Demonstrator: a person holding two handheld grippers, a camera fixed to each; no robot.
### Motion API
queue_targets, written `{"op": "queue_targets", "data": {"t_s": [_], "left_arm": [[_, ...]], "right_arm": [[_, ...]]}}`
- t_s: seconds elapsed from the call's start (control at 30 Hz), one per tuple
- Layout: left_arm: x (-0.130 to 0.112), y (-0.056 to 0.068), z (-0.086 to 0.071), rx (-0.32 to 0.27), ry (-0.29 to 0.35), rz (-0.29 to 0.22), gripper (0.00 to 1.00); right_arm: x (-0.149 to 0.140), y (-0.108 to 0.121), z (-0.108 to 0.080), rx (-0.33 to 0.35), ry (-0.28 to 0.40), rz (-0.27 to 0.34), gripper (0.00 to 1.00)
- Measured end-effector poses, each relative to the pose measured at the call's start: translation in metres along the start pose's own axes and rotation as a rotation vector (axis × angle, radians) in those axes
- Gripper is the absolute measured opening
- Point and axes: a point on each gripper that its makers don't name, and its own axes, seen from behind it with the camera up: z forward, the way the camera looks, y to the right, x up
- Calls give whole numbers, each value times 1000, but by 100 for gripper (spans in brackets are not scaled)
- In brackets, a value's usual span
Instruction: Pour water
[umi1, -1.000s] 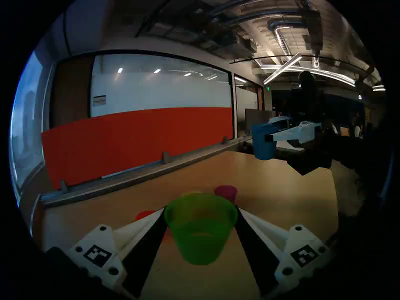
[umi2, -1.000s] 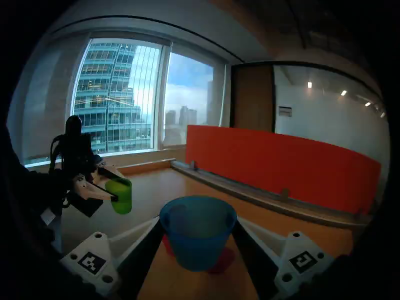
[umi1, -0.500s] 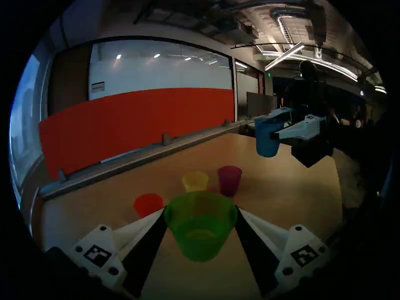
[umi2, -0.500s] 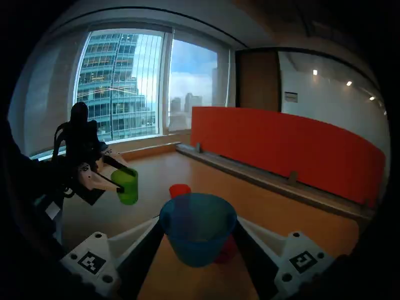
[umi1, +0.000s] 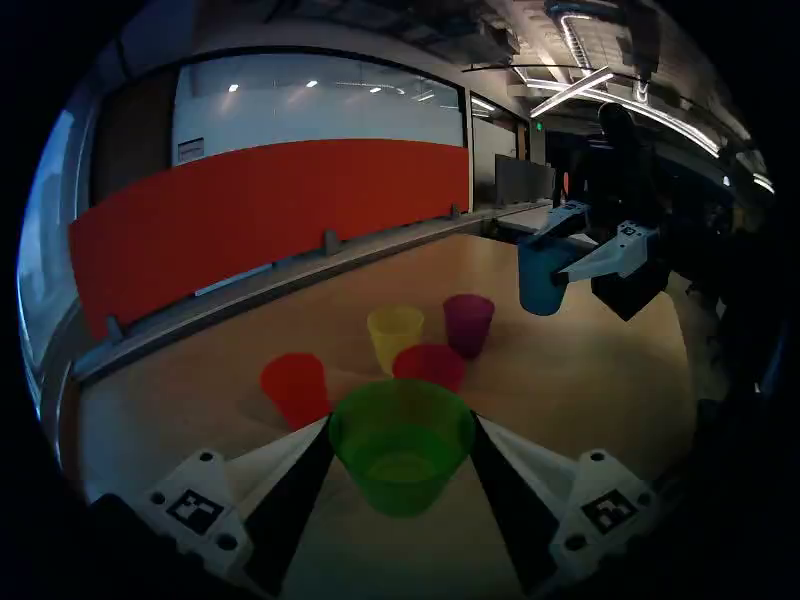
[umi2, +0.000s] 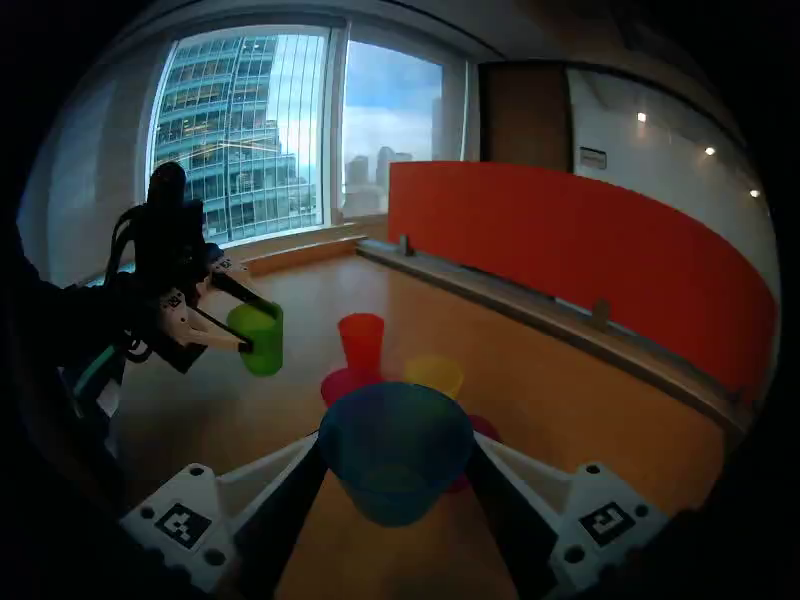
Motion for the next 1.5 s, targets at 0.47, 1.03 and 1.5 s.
{"op": "queue_targets", "data": {"t_s": [0.47, 1.03, 1.5], "left_arm": [[-32, -2, 15, -20, -110, 10, 89], [-57, -4, 31, -44, -210, 34, 89], [-67, -4, 37, -51, -213, 17, 89]], "right_arm": [[-36, -1, 16, 20, -95, -19, 93], [-59, -2, 23, 30, -140, -14, 93], [-64, -4, 25, 33, -150, -12, 93]]}}
